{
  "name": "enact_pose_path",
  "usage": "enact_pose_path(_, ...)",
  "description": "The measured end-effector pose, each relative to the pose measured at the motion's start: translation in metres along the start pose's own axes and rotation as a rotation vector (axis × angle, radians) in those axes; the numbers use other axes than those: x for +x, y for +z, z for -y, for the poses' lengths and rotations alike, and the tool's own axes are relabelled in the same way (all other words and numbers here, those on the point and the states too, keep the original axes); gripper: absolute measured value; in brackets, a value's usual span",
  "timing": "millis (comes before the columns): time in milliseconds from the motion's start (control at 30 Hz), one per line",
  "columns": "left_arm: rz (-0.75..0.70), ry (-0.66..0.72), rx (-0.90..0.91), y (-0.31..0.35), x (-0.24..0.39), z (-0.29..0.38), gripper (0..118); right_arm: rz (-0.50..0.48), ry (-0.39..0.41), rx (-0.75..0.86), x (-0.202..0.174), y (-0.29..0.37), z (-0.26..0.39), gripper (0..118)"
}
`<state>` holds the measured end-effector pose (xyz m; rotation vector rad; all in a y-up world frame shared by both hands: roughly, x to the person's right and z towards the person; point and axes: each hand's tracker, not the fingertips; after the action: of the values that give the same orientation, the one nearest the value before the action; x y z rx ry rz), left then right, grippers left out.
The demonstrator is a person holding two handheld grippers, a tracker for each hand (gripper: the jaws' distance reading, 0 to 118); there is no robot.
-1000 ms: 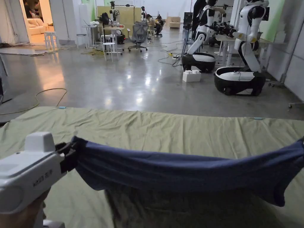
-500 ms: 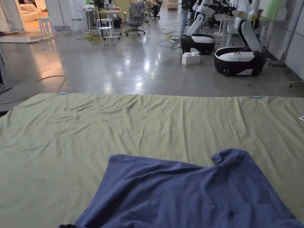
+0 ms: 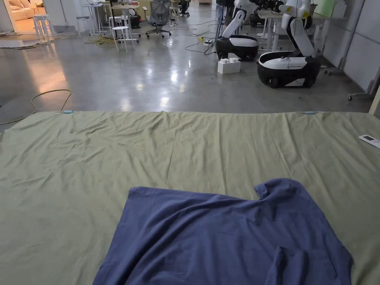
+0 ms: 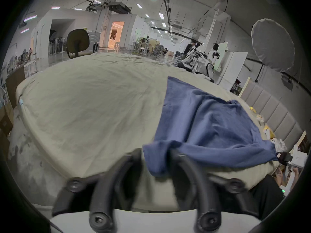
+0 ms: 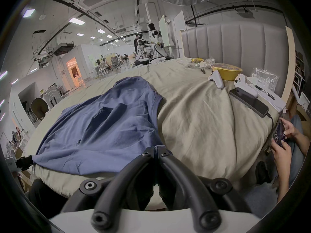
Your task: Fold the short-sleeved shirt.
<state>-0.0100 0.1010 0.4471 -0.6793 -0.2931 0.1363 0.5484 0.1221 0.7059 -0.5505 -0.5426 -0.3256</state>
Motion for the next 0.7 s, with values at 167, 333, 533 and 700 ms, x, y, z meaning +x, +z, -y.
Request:
enact_pose_path(167,-0.026,0.045,0.009,0.027,-0.009,-0.001,87,0.019,0.014,-0.047,0.006,0.011,0.007,70)
enact_pose_path(333,-0.039,-0.139,0.152,0.084,0.022,-0.029,89,0.004,-0.004,0.065,-0.005,0.055,-0.008,85)
enact_pose_path(533,0.065,-0.245,0.372,0.154,0.087,-0.078,89,-0.08,0.047,0.258,-0.052,0.106,-0.053,85)
enact_pose_path(700,0.058,-0.399,0.524,0.194,0.132,-0.09,86,-0.152,0.141,0.377,-0.091,0.137,-0.081,84)
